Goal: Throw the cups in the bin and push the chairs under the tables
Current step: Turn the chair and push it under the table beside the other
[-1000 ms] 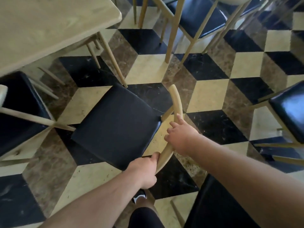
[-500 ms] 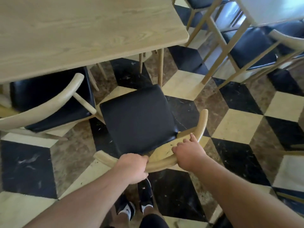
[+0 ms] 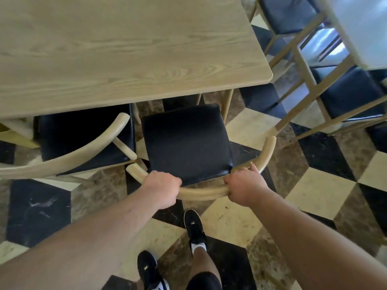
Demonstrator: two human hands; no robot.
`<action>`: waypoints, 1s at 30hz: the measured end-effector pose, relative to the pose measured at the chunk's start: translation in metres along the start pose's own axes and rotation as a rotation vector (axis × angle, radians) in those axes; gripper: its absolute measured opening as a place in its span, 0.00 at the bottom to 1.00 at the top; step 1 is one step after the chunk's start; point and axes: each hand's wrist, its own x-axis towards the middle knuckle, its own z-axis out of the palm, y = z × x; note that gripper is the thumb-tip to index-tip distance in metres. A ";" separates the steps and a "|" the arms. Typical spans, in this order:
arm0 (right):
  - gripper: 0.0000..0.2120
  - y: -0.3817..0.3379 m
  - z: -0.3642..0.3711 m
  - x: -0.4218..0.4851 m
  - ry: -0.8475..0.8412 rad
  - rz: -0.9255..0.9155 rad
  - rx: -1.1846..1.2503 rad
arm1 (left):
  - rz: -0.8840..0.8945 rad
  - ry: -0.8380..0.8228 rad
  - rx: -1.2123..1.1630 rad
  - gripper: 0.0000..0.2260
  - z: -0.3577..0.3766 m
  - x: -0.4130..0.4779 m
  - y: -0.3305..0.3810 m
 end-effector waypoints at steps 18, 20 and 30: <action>0.11 0.066 -0.105 0.136 0.048 -0.181 -0.055 | -0.105 -0.027 0.008 0.07 -0.101 0.113 -0.075; 0.10 0.069 -0.108 0.146 0.037 -0.211 -0.073 | -0.097 -0.079 0.014 0.08 -0.104 0.123 -0.081; 0.14 0.075 -0.112 0.154 -0.078 -0.289 -0.010 | -0.016 -0.131 0.009 0.10 -0.107 0.130 -0.090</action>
